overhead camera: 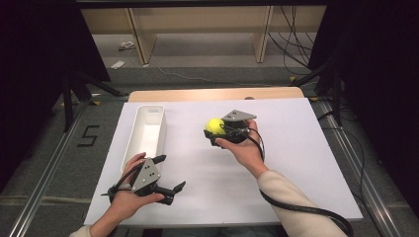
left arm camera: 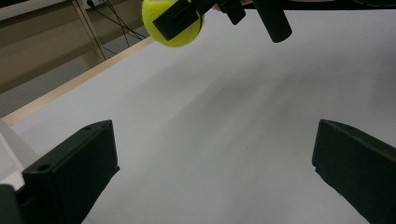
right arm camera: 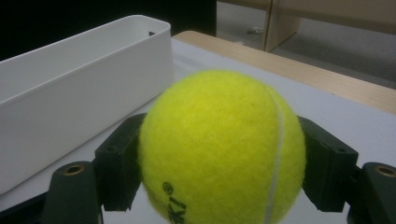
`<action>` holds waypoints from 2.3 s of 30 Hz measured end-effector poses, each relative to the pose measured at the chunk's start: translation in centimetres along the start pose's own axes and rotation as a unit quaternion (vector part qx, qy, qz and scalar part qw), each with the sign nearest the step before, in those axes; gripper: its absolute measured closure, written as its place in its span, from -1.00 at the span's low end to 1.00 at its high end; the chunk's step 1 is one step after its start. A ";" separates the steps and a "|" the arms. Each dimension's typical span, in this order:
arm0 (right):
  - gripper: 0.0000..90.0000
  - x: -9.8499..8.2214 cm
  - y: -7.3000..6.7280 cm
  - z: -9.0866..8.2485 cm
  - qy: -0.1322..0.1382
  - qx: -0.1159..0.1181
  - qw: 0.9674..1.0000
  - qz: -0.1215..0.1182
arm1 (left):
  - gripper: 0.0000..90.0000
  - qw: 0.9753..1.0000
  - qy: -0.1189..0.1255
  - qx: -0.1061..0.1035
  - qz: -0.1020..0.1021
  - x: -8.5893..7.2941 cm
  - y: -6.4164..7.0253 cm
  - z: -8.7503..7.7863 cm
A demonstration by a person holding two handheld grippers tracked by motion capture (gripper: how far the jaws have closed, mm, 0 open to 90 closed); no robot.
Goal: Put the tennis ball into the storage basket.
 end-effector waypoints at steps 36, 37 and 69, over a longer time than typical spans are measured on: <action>-0.41 1.1 -0.9 0.2 0.005 0.004 1.000 -0.004 | -1.00 1.000 0.005 -0.003 0.003 0.3 0.3 -0.2; -0.41 1.2 -0.9 0.2 0.005 0.004 1.000 -0.004 | -1.00 1.000 0.005 -0.004 0.001 0.3 0.3 -0.2; -0.40 2.8 -2.5 1.1 0.021 0.016 1.000 -0.015 | -1.00 1.000 0.001 -0.002 0.005 0.1 0.3 -0.1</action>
Point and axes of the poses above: each handheld gripper's, and its own axes: z roughly forward along the jaws, x roughly out of its top, y roughly to its right, the point moved 10 cm from there along z, roughly forward along the jaws, and after that the axes turned 2 degrees about -x, right-handed, at the moved point
